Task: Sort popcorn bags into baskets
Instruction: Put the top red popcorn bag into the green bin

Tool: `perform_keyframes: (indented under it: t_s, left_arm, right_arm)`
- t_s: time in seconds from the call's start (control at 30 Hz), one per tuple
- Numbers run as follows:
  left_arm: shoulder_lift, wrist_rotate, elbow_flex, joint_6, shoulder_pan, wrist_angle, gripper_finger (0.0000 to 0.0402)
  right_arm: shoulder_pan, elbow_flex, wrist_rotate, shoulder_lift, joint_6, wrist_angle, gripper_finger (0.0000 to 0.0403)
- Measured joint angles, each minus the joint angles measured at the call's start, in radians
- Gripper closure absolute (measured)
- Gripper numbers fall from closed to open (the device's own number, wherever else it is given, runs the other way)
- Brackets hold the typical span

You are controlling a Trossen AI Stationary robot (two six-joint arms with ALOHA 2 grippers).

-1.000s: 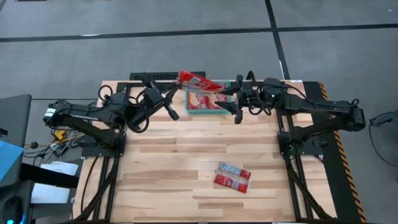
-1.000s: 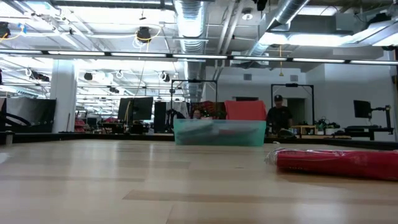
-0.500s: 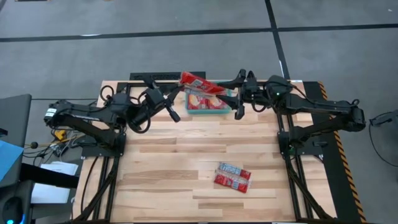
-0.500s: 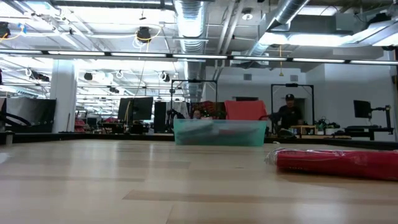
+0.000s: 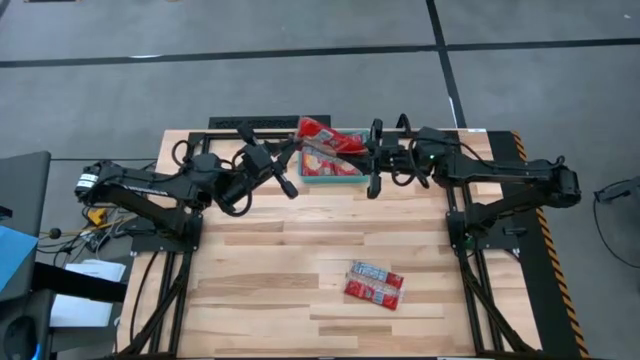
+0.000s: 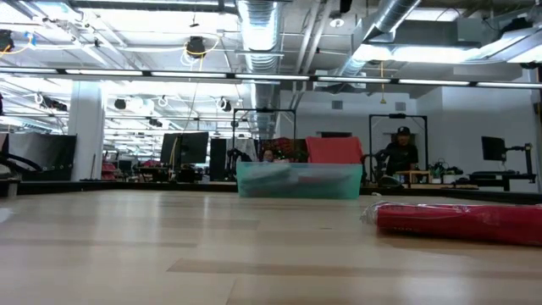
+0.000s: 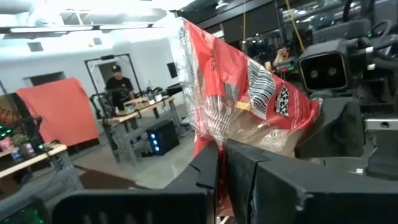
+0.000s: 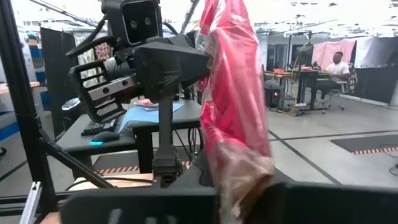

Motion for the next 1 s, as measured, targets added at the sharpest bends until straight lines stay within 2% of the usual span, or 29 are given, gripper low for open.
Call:
perform_keyframes:
  t_s: [0.2, 0.3, 0.4, 0.5, 0.63, 0.7, 0.83, 1.0]
  left_arm:
    - [0.0, -0.024, 0.0, 0.013, 0.0, -0.012, 0.0361]
    - [0.0, -0.1, 0.0, -0.007, -0.003, -0.034, 0.0321]
    - [0.0, -0.225, 0.0, -0.045, -0.003, -0.073, 0.028]
    - [0.0, -0.308, 0.0, -0.054, -0.003, -0.135, 0.0244]
    - [0.0, -0.416, 0.0, -0.056, -0.003, -0.208, 0.0212]
    - [0.0, -0.463, 0.0, -0.072, -0.003, -0.233, 0.0204]
    - [0.0, -0.522, 0.0, -0.077, -0.003, -0.24, 0.0198]
    - [0.0, -0.548, 0.0, -0.044, 0.0, -0.251, 0.0197]
  right_arm:
    - [-0.001, 0.032, 0.1, -0.007, -0.007, -0.092, 0.037]
    - [-0.002, 0.061, 0.187, -0.013, -0.061, -0.173, 0.0384]
    - [-0.003, 0.107, 0.329, -0.019, -0.127, -0.264, 0.0385]
    - [-0.003, 0.139, 0.504, -0.02, -0.162, -0.389, 0.0382]
    - [-0.003, 0.169, 0.791, -0.002, -0.185, -0.592, 0.0379]
    - [-0.003, 0.169, 0.877, 0.013, -0.171, -0.71, 0.0383]
    - [0.002, 0.169, 0.933, 0.078, -0.069, -0.874, 0.0382]
    - [0.013, 0.167, 0.931, 0.215, 0.071, -0.967, 0.0371]
